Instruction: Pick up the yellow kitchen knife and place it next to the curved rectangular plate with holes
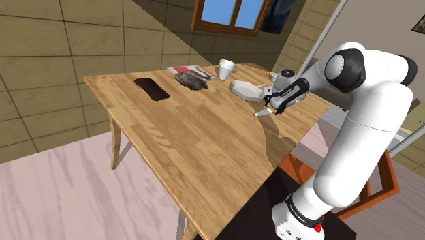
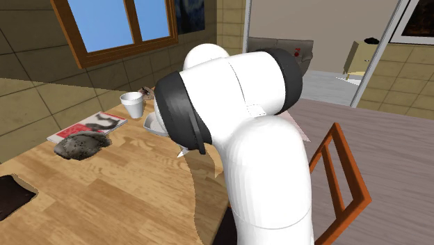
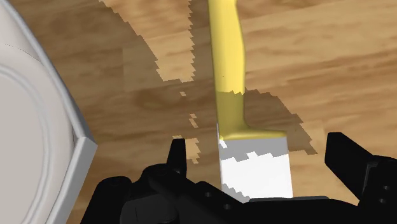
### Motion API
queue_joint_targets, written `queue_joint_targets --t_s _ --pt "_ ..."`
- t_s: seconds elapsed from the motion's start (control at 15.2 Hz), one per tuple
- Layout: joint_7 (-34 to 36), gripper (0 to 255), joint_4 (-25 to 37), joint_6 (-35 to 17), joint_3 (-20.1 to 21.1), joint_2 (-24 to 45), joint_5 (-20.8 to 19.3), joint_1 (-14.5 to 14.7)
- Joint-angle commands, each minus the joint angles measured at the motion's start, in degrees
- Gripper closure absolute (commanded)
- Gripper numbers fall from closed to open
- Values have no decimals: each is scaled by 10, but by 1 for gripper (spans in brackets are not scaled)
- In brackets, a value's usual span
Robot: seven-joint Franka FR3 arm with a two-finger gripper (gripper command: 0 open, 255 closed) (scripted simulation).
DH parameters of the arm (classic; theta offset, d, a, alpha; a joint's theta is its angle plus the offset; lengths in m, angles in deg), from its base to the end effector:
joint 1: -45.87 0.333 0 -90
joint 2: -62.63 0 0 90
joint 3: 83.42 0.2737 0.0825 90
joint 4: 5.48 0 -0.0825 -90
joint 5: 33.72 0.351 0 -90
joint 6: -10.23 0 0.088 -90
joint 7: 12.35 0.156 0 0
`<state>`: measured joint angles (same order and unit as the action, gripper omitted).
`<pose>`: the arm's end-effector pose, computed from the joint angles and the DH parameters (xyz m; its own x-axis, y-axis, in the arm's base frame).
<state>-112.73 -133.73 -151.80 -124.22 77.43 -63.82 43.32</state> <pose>0.4187 -0.3754 0.2560 0.0793 0.8645 -0.4963 0.9916 -0.0176 0.1278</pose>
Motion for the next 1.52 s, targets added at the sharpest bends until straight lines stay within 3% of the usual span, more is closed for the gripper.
queue_joint_targets --t_s 0.0,0.13,0.2,0.79,1.45 --pt "0 0 0 0 0 0 0 0" --pt "0 0 0 0 0 0 0 0" --pt "0 255 0 0 0 0 0 0" --pt "0 255 0 0 0 0 0 0" --pt "-20 255 17 76 -6 -67 -10 14"
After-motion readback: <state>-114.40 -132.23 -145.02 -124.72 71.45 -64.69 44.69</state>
